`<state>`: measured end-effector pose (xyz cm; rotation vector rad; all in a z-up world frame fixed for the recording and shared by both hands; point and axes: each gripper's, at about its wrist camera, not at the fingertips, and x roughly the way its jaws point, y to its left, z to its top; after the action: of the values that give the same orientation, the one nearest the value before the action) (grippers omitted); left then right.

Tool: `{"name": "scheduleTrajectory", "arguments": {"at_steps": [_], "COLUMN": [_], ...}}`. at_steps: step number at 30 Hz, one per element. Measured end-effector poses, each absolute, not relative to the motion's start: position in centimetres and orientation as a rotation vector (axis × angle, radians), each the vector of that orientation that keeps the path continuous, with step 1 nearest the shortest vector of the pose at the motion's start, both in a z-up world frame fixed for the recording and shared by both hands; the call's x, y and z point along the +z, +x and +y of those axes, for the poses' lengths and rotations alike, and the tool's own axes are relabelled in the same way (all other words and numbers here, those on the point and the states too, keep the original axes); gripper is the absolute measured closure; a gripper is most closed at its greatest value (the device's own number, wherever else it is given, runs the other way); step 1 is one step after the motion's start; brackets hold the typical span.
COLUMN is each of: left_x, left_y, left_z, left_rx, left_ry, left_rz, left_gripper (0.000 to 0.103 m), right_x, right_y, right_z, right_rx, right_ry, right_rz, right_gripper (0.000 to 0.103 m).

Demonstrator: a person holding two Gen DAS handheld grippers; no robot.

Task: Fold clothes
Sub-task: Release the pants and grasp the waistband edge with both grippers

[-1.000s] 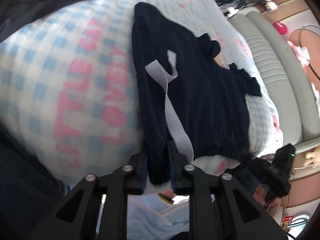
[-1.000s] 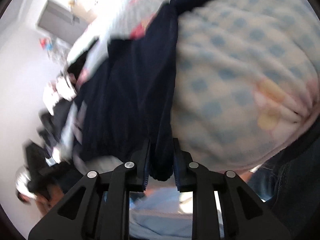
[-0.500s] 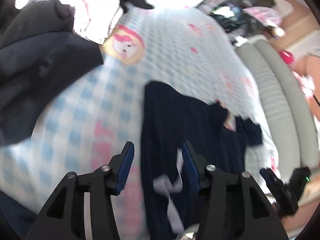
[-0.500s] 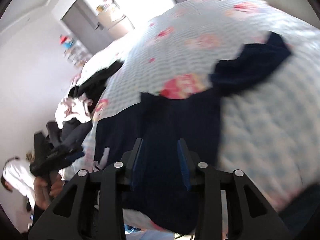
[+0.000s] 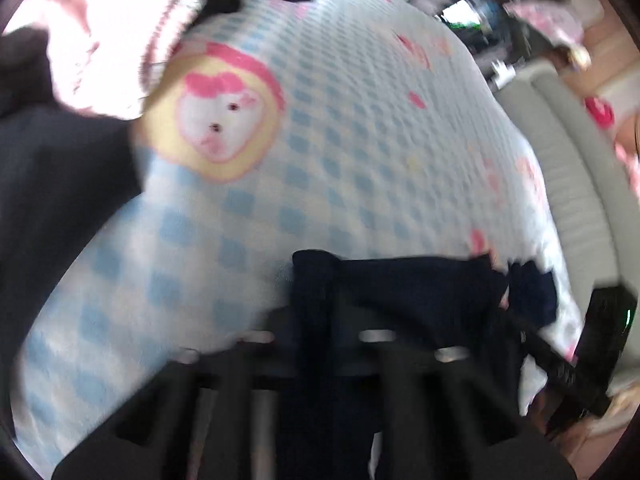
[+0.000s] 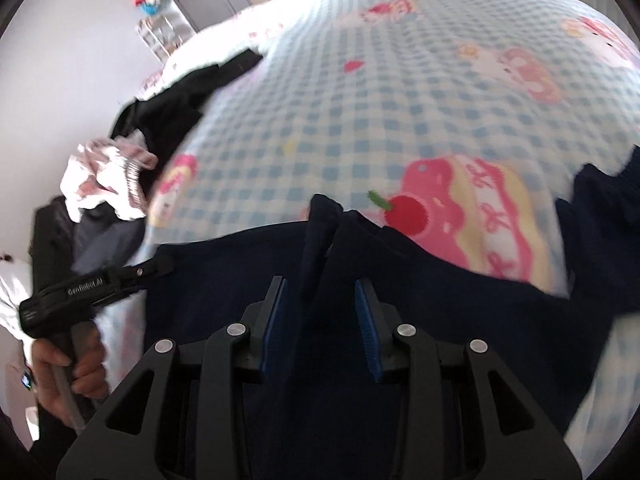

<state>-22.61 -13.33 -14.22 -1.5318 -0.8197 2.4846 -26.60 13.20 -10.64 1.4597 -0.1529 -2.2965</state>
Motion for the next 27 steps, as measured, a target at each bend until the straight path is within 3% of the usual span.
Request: {"name": "scheduleTrajectory", "arguments": {"at_steps": [8, 10, 12, 13, 15, 17, 20, 24, 25, 26, 27], "left_x": [-13.2, -13.9, -14.5, -14.3, -13.6, -13.3, -14.3, -16.3, -16.7, -16.9, -16.9], "left_y": [-22.0, -21.9, -21.7, -21.4, -21.2, -21.1, -21.4, -22.0, -22.1, -22.4, -22.5], "left_z": [-15.4, -16.3, -17.0, -17.2, -17.1, -17.2, -17.3, -16.9, -16.8, -16.6, -16.5], "left_rx": [2.598, 2.526, 2.452, 2.458, 2.507, 2.528, 2.491, 2.407, 2.391, 2.401, 2.409], "left_ry": [-1.420, -1.419, -1.415, -1.386, -1.334, -1.324, -1.334, -1.317, -1.313, -1.317, -1.321], "left_rz": [-0.813, -0.899, -0.984, -0.994, -0.969, -0.936, -0.972, -1.019, -1.029, -1.030, -1.036], "left_gripper": [0.095, 0.093, 0.075, 0.071, 0.068, 0.066, 0.066, 0.070, 0.075, 0.089, 0.090], "right_x": [-12.4, -12.2, -11.5, -10.7, -8.9, -8.1, -10.0, -13.4, -13.7, -13.7, -13.6], "right_y": [-28.9, -28.9, -28.6, -28.2, -27.2, -26.7, -27.5, -29.6, -29.9, -30.1, -30.1], "right_z": [14.1, 14.4, 14.6, 14.4, 13.5, 11.9, 9.4, 9.7, 10.1, 10.3, 10.4], "right_rx": [-2.416, -2.439, -2.449, -2.459, -2.490, -2.438, -2.336, -2.321, -2.332, -2.336, -2.336], "right_ry": [1.530, 1.537, 1.521, 1.476, 1.367, 1.310, 1.399, 1.510, 1.507, 1.499, 1.489], "right_rz": [-0.087, -0.095, -0.128, -0.141, -0.111, -0.073, -0.030, -0.108, -0.123, -0.134, -0.141], "right_gripper": [0.068, 0.068, 0.068, 0.068, 0.065, 0.052, 0.051, 0.078, 0.089, 0.093, 0.096]}}
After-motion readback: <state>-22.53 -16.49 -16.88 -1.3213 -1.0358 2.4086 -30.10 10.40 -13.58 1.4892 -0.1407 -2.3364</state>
